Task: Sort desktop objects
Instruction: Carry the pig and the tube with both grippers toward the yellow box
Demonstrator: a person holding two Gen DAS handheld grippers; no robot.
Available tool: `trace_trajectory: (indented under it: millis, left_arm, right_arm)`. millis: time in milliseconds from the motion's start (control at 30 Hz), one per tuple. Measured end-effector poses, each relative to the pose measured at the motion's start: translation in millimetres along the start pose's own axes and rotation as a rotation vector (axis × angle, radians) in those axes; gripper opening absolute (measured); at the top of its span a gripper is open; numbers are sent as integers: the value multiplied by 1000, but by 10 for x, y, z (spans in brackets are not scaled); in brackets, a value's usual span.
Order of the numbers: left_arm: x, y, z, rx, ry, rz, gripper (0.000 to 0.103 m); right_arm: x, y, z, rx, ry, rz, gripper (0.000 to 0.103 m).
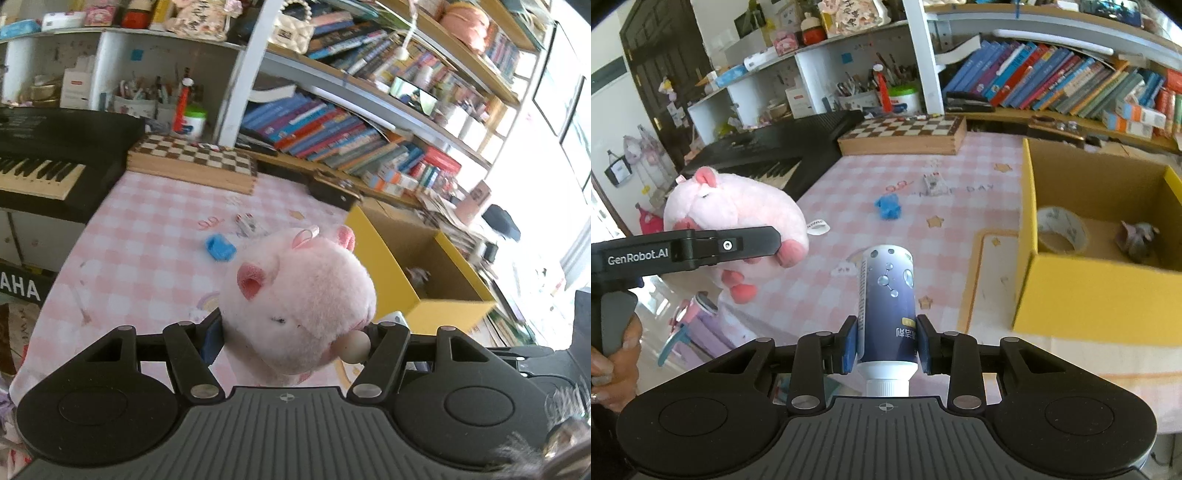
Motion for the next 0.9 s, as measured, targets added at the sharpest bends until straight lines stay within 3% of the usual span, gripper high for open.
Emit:
trace_trajectory:
  millis: [400, 900]
  left_arm:
    - [194, -166, -386, -97, 67, -56, 63]
    - [517, -164, -739, -193, 165, -116, 63]
  right_arm:
    - [-121, -272, -435, -27, 66, -10, 32]
    - [-65, -547, -741, -21, 147, -54, 33]
Point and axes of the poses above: each gripper's, at about its wrist camera, not at the fingertips, and y roughly the way its jaws point, x to its right, z to its top, the point moved 7 cm from there along y, roughly the way its jaws point, and after that the axes turned 15 degrees about -y, right-handed, at the moved point
